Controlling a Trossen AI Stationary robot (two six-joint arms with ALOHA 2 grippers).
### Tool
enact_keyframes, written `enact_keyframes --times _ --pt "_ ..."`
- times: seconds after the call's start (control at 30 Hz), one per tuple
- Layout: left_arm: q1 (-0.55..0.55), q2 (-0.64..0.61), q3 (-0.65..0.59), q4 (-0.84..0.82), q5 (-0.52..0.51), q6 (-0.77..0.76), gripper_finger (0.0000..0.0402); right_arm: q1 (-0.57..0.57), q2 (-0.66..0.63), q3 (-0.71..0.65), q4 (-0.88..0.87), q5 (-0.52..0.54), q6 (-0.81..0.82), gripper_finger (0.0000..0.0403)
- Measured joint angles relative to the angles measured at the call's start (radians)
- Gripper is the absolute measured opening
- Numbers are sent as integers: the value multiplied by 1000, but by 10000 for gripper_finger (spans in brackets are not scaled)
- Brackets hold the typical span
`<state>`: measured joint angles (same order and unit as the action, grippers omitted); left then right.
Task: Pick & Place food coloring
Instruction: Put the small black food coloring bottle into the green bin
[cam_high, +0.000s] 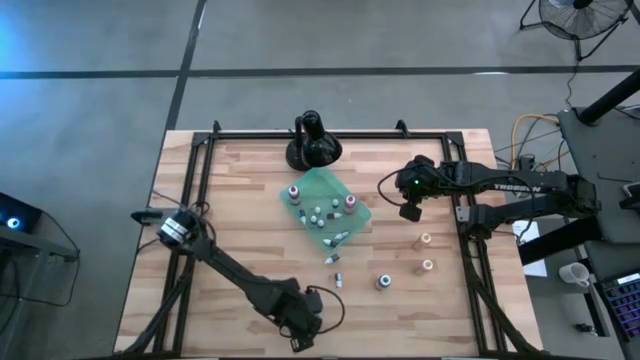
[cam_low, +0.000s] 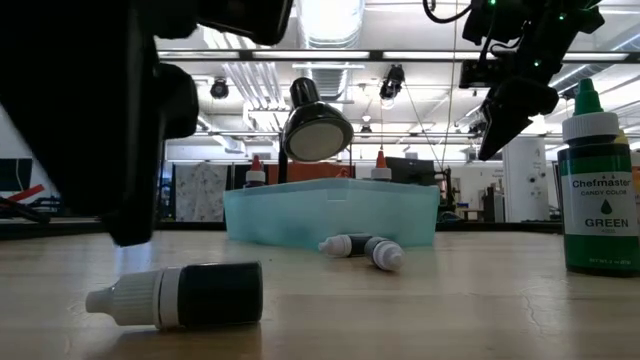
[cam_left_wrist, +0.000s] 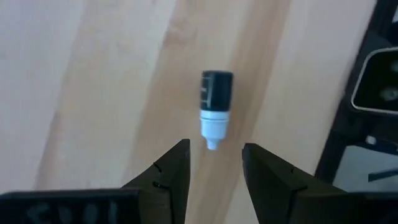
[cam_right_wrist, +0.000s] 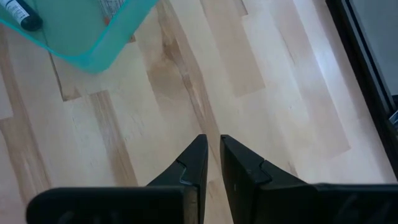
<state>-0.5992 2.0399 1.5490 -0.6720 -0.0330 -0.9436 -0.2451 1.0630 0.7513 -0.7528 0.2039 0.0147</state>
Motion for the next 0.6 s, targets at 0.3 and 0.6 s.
enact_keyframes --times 0.3,0.6 --pt "-38 0 0 16 -103 54 119 0 0 -5 -1 0 9 38" --pt "-50 42 0 36 -115 54 119 0 0 -24 -2 -2 61 38"
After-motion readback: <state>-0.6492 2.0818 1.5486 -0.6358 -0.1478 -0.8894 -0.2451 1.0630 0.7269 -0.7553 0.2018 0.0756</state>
